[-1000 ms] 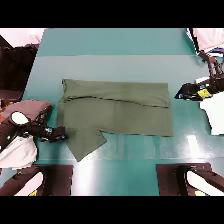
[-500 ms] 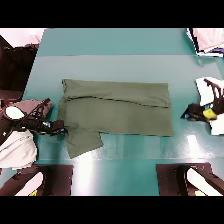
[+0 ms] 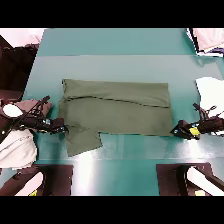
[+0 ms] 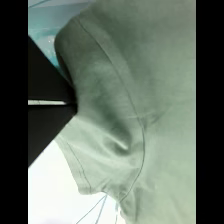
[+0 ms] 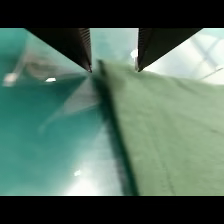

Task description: Fold the shirts.

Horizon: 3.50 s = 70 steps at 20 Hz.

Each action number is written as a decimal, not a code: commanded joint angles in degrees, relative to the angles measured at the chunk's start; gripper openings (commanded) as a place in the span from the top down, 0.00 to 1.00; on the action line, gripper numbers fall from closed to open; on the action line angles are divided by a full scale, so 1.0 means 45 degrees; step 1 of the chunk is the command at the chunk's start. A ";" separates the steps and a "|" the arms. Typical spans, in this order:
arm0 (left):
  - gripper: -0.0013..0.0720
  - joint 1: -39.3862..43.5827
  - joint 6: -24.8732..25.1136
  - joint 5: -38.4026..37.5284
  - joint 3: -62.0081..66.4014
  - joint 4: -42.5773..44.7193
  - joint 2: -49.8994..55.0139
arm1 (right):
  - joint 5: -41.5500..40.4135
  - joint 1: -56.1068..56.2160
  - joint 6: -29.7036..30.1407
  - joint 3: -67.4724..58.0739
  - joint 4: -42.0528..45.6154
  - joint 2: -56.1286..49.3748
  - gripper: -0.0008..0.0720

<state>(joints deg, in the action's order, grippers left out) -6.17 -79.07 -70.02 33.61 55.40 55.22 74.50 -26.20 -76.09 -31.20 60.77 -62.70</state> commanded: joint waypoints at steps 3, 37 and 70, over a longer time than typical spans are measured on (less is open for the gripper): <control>0.95 -0.0010 0.0005 -0.0107 0.0015 -0.0029 -0.0010 | -0.0471 -0.0049 0.0175 0.0267 -0.0267 -0.0486 0.62; 0.95 0.2011 -0.0340 0.5343 0.6159 0.0243 0.3463 | -0.0024 0.2419 -0.1520 -0.7995 0.3041 -0.3084 0.96; 0.95 0.3021 -0.1345 0.3152 0.7543 0.0146 0.4527 | 0.0117 -0.0476 0.4007 -0.6625 -0.3939 -0.6839 0.96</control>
<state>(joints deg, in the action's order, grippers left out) 7.33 -85.10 -55.57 67.48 56.34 75.57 74.17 -29.56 -59.53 -59.99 44.58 -93.43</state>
